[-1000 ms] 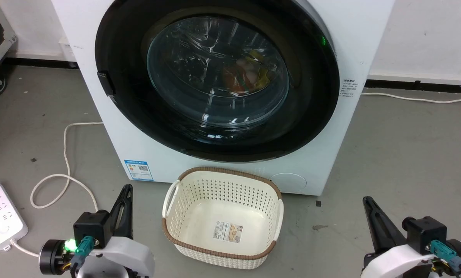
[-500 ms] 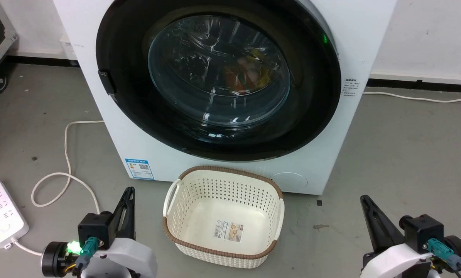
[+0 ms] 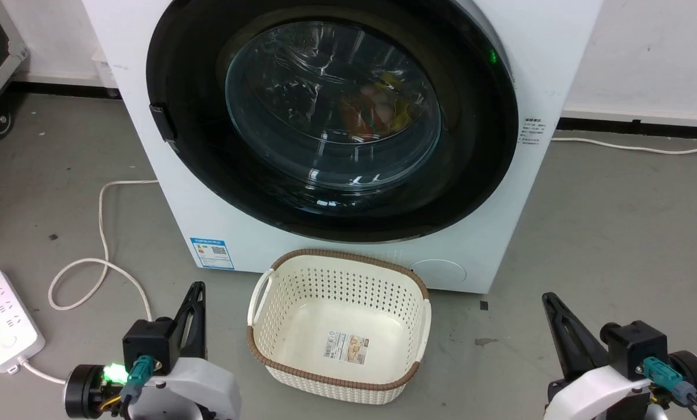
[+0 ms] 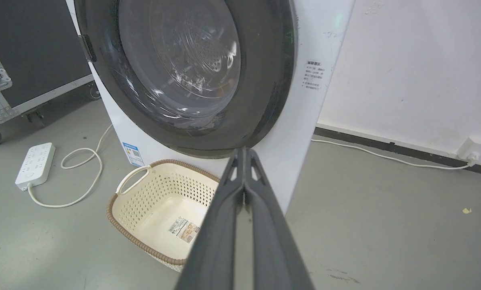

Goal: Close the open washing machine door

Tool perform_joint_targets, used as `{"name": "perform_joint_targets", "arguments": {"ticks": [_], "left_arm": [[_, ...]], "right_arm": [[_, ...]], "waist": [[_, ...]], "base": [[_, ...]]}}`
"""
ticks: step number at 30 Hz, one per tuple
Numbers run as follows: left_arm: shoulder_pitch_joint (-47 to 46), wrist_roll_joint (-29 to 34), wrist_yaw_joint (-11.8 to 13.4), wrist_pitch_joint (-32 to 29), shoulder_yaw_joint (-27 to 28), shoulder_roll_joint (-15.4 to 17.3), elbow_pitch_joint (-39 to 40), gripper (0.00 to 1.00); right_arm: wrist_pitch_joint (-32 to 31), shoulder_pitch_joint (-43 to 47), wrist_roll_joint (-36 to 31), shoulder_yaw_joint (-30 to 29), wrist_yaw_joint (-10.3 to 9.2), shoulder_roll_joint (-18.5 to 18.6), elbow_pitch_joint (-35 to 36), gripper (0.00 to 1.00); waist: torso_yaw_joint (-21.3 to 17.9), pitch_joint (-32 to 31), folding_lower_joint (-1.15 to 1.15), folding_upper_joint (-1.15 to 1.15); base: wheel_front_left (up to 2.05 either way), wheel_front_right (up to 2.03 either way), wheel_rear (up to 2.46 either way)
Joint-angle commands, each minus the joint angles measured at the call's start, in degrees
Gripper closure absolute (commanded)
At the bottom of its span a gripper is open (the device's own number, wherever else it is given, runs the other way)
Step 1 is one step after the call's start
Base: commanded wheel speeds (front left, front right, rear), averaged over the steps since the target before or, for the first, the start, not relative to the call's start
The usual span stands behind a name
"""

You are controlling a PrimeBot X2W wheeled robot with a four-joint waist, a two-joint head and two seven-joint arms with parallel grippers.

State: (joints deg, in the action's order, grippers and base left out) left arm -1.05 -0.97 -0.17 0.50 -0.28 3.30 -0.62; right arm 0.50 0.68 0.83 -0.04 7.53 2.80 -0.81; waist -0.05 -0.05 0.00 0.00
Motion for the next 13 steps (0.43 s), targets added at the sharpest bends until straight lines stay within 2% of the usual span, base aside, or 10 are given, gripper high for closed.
{"name": "perform_joint_targets", "arguments": {"ticks": [1,13], "left_arm": [[0.97,0.62,0.12,-0.21,0.21,-0.23,0.42,1.0],[1.05,0.97,0.17,-0.5,0.28,-0.42,0.62,1.0]], "right_arm": [[-0.29,-0.66,-0.56,0.02,-0.04,0.08,0.59,1.0],[-0.5,-0.68,-0.83,0.04,-0.04,0.08,0.81,1.0]], "waist": [[0.01,0.01,0.0,0.0],[0.05,0.05,0.0,0.0]], "base": [[0.0,0.0,0.0],[0.0,0.0,0.0]]}}
